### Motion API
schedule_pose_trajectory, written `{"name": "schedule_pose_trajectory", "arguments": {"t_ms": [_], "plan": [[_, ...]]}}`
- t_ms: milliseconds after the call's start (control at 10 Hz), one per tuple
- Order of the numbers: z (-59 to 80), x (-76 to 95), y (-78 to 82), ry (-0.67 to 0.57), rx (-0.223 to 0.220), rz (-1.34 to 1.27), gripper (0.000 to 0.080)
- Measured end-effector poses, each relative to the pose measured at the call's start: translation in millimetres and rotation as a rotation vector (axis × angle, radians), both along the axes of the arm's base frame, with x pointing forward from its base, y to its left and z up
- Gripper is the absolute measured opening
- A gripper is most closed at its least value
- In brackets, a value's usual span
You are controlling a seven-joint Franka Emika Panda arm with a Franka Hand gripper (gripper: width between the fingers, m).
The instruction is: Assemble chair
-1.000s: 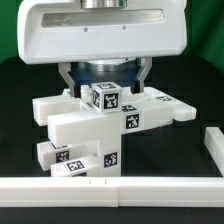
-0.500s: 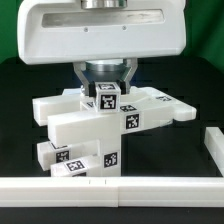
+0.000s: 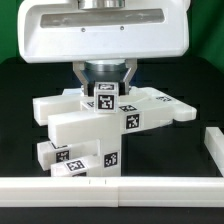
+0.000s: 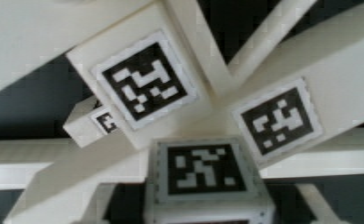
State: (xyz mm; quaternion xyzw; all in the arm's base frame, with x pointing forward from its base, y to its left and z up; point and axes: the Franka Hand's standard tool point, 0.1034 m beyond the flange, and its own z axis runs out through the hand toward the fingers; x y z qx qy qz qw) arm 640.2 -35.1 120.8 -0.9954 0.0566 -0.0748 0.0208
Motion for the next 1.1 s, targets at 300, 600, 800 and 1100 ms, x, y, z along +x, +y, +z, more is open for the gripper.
{"name": "schedule_pose_trajectory", "arguments": {"t_ms": [300, 600, 800, 1100], "plan": [[0.1, 0.2, 0.0, 0.006, 0.038, -0.222, 0.0287], [0.3, 0.4, -0.4, 0.013, 0.078, -0.435, 0.0288], [0.4, 0.8, 0.5, 0.017, 0.102, -0.592, 0.0288], [0.6, 1.2, 1.4, 0.024, 0.139, -0.778, 0.0288]]}}
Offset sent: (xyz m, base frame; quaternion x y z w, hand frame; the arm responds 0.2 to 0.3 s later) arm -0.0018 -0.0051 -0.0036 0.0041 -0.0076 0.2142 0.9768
